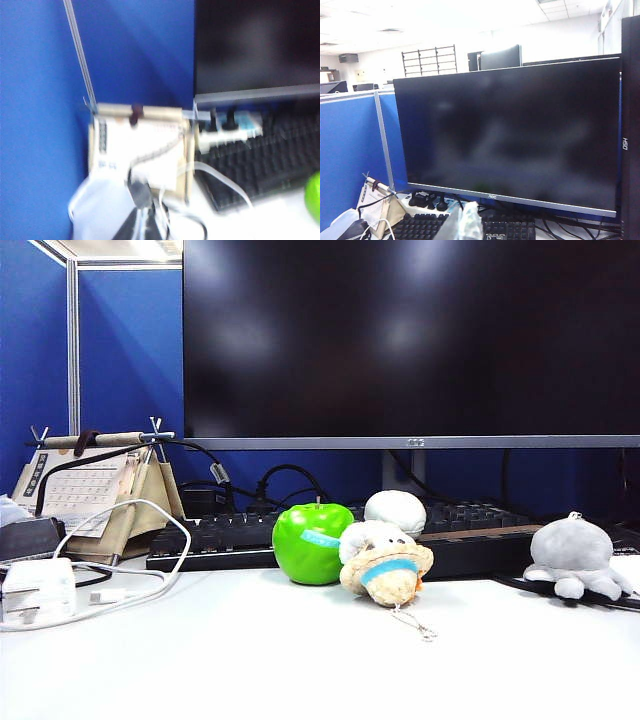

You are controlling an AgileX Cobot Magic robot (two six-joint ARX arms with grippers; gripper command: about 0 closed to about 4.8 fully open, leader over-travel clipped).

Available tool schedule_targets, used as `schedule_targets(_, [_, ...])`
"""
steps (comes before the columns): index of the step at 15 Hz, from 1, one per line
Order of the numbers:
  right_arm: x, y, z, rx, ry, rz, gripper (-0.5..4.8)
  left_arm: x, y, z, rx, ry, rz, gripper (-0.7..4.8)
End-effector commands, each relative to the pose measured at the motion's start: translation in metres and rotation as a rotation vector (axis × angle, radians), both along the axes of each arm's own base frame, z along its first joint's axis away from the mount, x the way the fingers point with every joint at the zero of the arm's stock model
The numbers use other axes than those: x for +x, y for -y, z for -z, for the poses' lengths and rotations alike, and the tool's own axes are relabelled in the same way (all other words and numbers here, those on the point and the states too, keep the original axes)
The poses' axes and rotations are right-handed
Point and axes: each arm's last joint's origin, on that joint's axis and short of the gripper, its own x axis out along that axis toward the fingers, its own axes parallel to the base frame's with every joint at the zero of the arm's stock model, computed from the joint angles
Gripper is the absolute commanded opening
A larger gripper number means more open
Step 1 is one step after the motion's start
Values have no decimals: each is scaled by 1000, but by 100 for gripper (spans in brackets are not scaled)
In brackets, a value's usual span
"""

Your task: Place the tilting octopus upright.

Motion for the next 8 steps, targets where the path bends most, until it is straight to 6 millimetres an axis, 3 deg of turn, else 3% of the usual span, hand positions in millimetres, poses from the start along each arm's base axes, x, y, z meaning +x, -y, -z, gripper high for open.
schedule_targets(1, [-2,1,-1,10,16,-4,-6,-12,-1,-7,-8,93,6,22])
schedule_targets(8, [-2,1,-1,11,16,-3,-6,-49,-3,-14,13,286,-6,22])
